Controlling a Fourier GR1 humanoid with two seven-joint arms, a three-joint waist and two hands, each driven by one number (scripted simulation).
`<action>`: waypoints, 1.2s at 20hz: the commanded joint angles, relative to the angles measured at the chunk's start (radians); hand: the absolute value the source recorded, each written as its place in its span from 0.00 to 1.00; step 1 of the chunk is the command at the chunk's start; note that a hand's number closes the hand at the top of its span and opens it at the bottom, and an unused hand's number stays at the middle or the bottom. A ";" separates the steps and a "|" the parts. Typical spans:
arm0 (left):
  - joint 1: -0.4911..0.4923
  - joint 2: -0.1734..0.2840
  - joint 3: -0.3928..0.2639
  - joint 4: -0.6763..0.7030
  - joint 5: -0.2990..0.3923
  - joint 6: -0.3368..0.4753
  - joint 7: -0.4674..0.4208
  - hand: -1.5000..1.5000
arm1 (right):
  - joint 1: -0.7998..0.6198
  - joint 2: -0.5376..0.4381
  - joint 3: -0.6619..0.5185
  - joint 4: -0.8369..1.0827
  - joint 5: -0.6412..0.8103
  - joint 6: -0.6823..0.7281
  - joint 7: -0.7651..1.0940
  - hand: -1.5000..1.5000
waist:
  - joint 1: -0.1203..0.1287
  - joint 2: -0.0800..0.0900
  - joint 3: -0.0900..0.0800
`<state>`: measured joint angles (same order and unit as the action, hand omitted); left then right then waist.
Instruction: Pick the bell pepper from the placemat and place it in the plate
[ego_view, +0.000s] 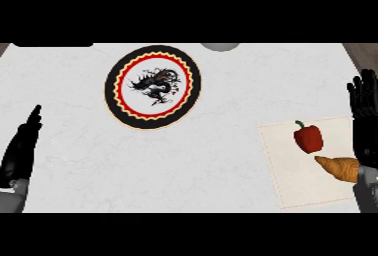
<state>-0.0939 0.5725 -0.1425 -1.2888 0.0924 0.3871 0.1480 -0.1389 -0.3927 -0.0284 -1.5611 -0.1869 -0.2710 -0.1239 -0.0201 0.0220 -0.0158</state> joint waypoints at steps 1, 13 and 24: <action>-0.059 -0.056 -0.027 0.001 -0.009 -0.028 -0.043 0.50 | -0.048 0.001 0.084 0.003 0.041 0.053 0.029 1.00 | 0.019 -0.020 0.015; -0.236 -0.092 -0.009 -0.249 0.168 -0.221 -0.096 0.50 | -0.099 0.098 0.400 0.255 0.405 -0.011 -0.046 0.00 | 0.043 -0.017 0.018; -0.206 -0.076 0.061 -0.294 0.166 -0.276 -0.047 0.50 | -0.071 -0.035 0.245 -0.004 0.362 0.056 -0.056 0.00 | 0.017 -0.024 0.015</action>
<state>-0.2902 0.4953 -0.1002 -1.5683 0.2547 0.1221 0.0692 -0.1596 -0.3504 0.2666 -1.5009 0.1475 -0.2453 -0.2603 -0.0001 -0.0013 -0.0002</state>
